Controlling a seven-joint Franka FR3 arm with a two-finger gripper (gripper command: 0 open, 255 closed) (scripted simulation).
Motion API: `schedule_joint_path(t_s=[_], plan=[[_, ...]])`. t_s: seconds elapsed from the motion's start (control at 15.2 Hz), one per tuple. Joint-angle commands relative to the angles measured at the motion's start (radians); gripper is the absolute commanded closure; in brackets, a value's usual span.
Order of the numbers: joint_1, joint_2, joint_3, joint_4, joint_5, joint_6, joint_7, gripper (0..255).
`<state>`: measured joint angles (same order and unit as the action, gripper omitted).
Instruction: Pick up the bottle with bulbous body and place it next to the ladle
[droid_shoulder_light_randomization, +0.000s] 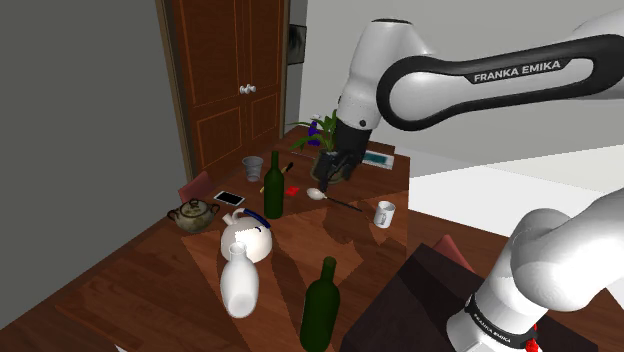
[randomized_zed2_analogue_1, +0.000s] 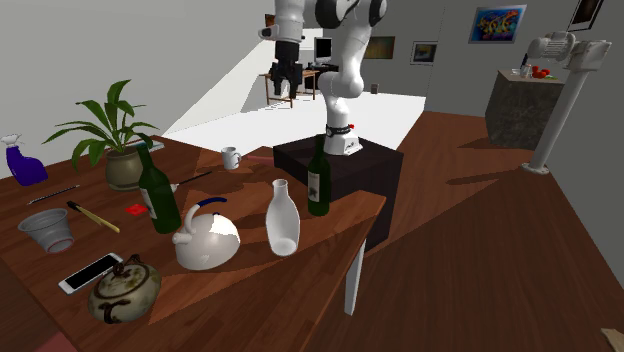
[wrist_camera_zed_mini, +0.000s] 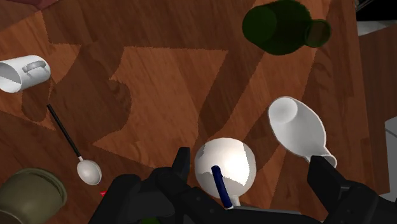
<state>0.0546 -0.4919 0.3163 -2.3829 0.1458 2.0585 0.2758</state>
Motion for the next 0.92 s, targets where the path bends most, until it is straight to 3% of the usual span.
schedule_joint_path(t_s=[0.0, 0.46, 0.86], plan=[[-0.003, 0.061, 0.037, 0.004, -0.008, 0.064, 0.04, 0], [-0.026, 0.305, 0.164, 0.07, -0.114, 0.245, 0.221, 0], [-0.023, 0.556, 0.228, 0.186, -0.324, 0.344, 0.441, 0]])
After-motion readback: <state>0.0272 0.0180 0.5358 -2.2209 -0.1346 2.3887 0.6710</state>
